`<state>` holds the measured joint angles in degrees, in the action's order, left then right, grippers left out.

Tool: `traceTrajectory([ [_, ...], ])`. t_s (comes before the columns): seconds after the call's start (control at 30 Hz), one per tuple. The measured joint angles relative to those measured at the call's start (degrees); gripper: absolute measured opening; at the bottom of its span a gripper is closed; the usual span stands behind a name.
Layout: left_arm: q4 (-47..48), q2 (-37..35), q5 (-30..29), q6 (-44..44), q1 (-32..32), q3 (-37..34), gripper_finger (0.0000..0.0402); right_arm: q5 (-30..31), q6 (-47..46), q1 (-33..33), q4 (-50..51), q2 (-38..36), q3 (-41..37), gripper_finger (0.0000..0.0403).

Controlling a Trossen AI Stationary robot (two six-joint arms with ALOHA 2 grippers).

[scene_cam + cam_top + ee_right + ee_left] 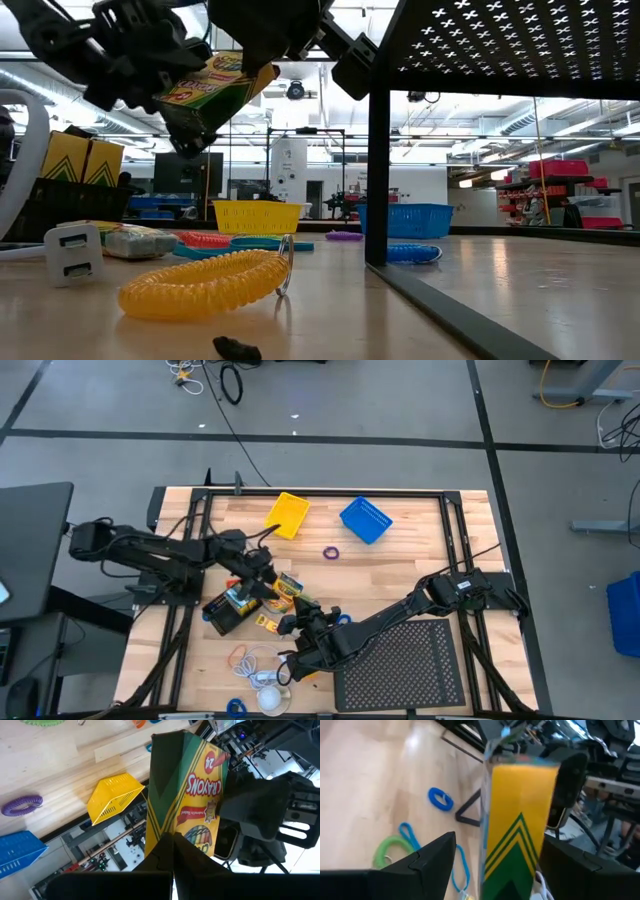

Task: Pick & Place Office Desk Supplies
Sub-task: Put the crayon box into the black basket

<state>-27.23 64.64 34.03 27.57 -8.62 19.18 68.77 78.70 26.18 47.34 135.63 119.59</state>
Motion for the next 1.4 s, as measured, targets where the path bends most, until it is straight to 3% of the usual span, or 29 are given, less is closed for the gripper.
traceTrajectory([
  [0.17,-3.0,4.8,2.1,-3.4,0.0,0.0,0.0248,0.0,0.1,0.0,-1.5,0.0,0.0,0.0000],
  [0.4,-5.7,5.9,3.7,-9.5,0.0,0.0,0.0107,0.5,0.8,0.0,-3.4,0.1,-0.1,0.0000],
  [0.7,-7.3,5.4,2.3,-16.1,0.0,0.0,0.0107,1.2,-1.1,0.1,-4.7,-0.3,-0.1,0.0015],
  [0.87,-7.2,4.1,0.4,-21.1,0.1,0.0,0.0107,0.0,-4.2,0.6,-6.5,-1.8,-0.1,0.0058],
  [1.0,-5.6,1.1,-5.5,-26.0,-0.1,0.0,0.0107,-1.5,-8.5,1.3,-7.8,-3.8,0.0,0.0103],
  [1.27,5.9,-8.2,-19.5,-36.0,1.7,0.1,0.0107,-14.2,-27.5,1.3,-7.2,-8.7,0.0,0.0173],
  [1.4,9.0,-10.8,-27.2,-38.5,5.3,0.1,0.0107,-27.7,-39.9,-1.5,-5.0,-12.4,0.0,0.0187],
])
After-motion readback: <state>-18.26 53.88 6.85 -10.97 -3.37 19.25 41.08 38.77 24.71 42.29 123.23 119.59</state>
